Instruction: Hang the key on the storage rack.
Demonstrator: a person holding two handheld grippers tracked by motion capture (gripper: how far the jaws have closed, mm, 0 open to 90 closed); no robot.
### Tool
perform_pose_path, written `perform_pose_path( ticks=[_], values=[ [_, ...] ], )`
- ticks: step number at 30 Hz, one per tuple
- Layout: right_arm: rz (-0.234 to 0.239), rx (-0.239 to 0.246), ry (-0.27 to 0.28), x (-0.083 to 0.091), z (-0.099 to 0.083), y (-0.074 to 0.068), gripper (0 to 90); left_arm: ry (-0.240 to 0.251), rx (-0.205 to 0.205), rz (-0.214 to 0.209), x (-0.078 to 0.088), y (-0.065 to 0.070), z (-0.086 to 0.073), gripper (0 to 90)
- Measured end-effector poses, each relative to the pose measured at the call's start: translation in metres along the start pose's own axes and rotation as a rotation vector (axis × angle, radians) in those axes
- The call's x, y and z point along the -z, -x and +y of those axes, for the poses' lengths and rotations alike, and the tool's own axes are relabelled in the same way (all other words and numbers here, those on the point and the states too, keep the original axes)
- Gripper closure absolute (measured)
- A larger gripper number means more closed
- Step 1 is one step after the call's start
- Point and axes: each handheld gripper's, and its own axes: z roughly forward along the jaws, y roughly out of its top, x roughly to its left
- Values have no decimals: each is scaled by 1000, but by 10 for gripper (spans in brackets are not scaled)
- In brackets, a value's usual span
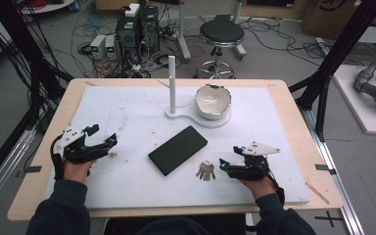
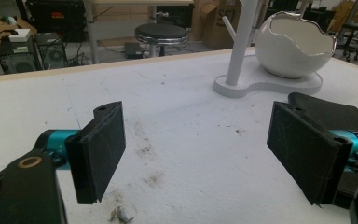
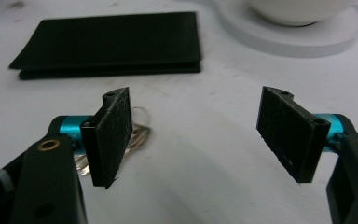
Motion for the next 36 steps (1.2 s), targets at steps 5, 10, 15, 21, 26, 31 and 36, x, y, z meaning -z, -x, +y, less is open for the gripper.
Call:
perform_pose_path(
  ticks=[5,10,15,21,26,31,36],
  values=[
    [56,55,-76,-17,0,-20,299,-2,-3,-1,1,2,0,200],
    [79,100,-129,-27,-1,-31,315,0,0,7,4,2,-1,203],
    [52,125,-197,-37,-3,-36,313,-5,3,12,4,1,-1,205],
    [34,102,-207,-34,-2,-29,383,-6,3,13,4,0,-2,207],
    [-27,96,-213,-25,-1,-19,445,-7,3,12,4,0,-1,207],
    [0,68,-191,-24,-3,-14,428,-10,0,8,2,1,-1,208],
    [62,123,-202,-31,-2,-26,437,-13,-1,4,1,2,-1,210]
  ],
)
